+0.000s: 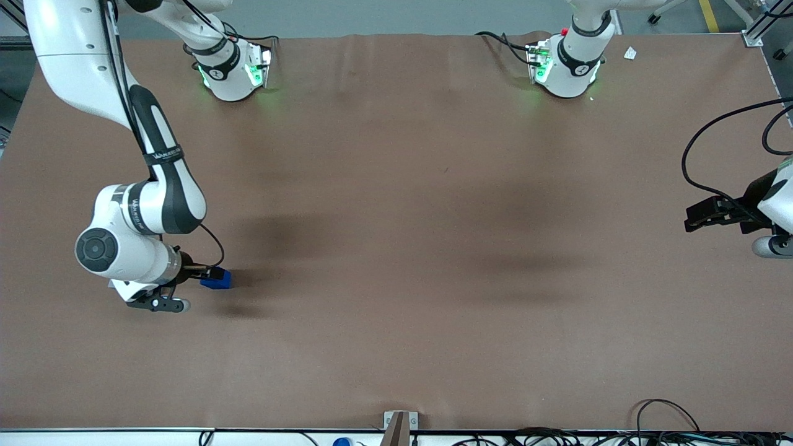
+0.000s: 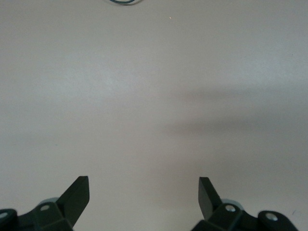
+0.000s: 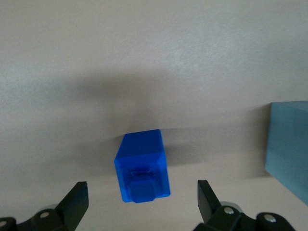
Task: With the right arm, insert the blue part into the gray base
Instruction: 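Lower the open right gripper onto the blue block and close on it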
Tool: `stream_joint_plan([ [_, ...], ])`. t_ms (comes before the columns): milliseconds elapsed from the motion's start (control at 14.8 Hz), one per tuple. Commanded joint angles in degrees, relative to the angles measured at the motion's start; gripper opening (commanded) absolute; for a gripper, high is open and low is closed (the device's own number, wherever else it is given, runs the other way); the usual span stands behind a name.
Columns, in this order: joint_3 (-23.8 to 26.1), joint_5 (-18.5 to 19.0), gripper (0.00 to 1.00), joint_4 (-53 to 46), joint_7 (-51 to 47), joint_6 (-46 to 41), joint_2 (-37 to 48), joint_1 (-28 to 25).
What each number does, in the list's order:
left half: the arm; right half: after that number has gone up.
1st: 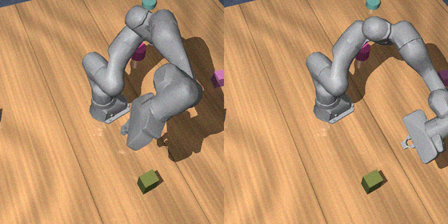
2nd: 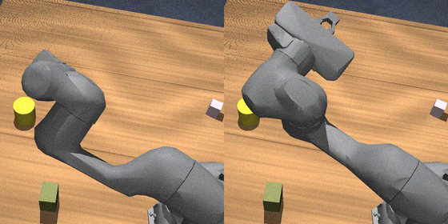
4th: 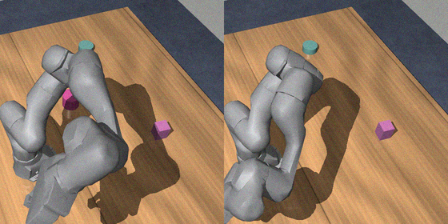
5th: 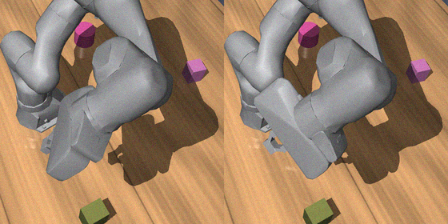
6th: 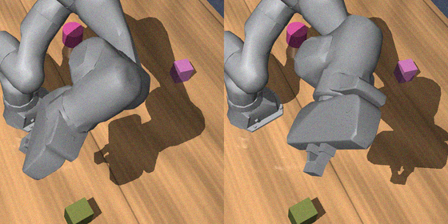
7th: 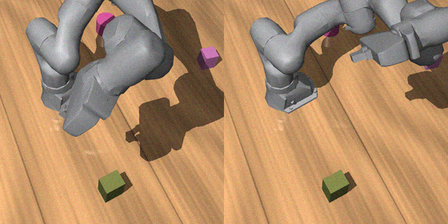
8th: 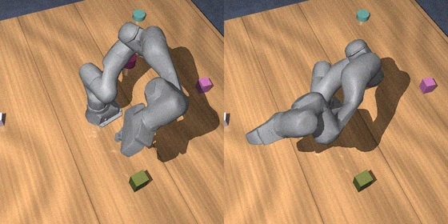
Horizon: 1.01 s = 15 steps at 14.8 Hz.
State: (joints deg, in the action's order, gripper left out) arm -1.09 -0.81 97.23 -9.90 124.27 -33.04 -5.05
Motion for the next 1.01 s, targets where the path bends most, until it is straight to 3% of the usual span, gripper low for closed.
stream_joint_plan([
  [0,-0.05,-0.24,1.0,0.42,-0.64,0.62,-0.97,-0.49],
  [472,-0.14,0.02,0.99,3.5,0.15,4.75,-1.32,-1.11],
  [674,-0.14,0.11,0.64,3.49,0.15,4.66,-1.32,-1.02],
  [876,-0.14,0.11,0.19,3.41,-0.72,4.4,-1.32,-0.93],
  [943,-0.06,0.02,0.11,3.32,-0.82,4.31,-1.32,-1.02],
])
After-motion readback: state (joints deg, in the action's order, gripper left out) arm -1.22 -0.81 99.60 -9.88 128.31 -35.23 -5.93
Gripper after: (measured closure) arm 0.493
